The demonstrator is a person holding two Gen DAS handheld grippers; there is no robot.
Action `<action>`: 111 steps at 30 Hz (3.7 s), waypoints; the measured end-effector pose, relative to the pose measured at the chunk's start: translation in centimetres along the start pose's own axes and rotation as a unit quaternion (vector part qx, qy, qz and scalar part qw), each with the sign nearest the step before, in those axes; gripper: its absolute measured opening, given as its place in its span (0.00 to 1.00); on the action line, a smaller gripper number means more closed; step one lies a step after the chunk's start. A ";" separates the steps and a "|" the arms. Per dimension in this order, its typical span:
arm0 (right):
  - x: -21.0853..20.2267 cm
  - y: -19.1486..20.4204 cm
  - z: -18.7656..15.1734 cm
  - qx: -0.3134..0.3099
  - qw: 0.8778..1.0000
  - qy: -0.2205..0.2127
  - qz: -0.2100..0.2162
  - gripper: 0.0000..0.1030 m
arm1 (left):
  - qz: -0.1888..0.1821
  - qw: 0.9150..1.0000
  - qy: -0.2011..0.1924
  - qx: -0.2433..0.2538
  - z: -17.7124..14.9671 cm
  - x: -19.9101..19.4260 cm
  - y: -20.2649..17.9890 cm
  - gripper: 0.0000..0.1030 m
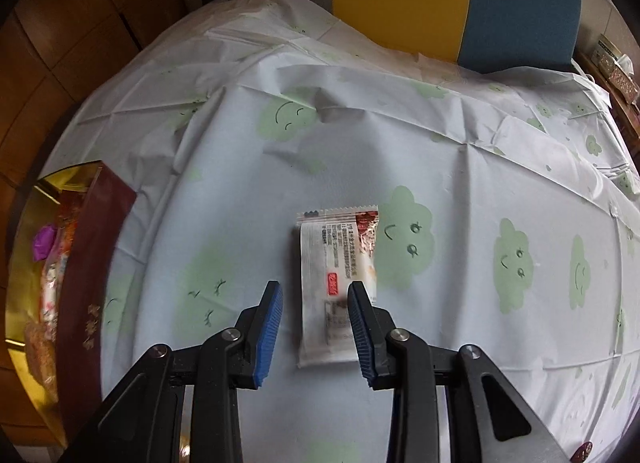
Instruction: Organize snacks
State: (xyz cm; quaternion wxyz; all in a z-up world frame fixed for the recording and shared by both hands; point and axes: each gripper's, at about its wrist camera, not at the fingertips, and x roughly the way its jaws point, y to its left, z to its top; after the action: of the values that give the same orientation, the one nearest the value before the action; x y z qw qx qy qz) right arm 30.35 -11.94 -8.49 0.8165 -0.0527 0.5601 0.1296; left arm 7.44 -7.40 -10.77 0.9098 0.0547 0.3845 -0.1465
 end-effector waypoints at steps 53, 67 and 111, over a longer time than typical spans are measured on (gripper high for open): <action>-5.7 -4.4 -11.2 -0.086 0.993 0.071 -0.027 0.19 | 0.001 1.000 0.000 -0.001 0.0 0.0 -0.2 0.81; -2.2 -1.6 -2.6 -0.151 0.988 0.024 -0.037 0.56 | 0.000 1.000 -0.001 0.000 -0.1 0.0 -0.3 0.82; -4.2 -8.7 -13.7 -0.041 0.996 0.072 -0.041 0.54 | 0.011 0.998 0.064 0.001 1.7 1.1 -0.4 0.82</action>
State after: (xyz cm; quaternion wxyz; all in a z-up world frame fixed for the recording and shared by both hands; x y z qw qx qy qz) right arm 18.96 -24.05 -10.16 0.7761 -0.1185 0.6087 0.1148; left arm 9.18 -8.43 -10.34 0.8849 0.0693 0.4409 -0.1329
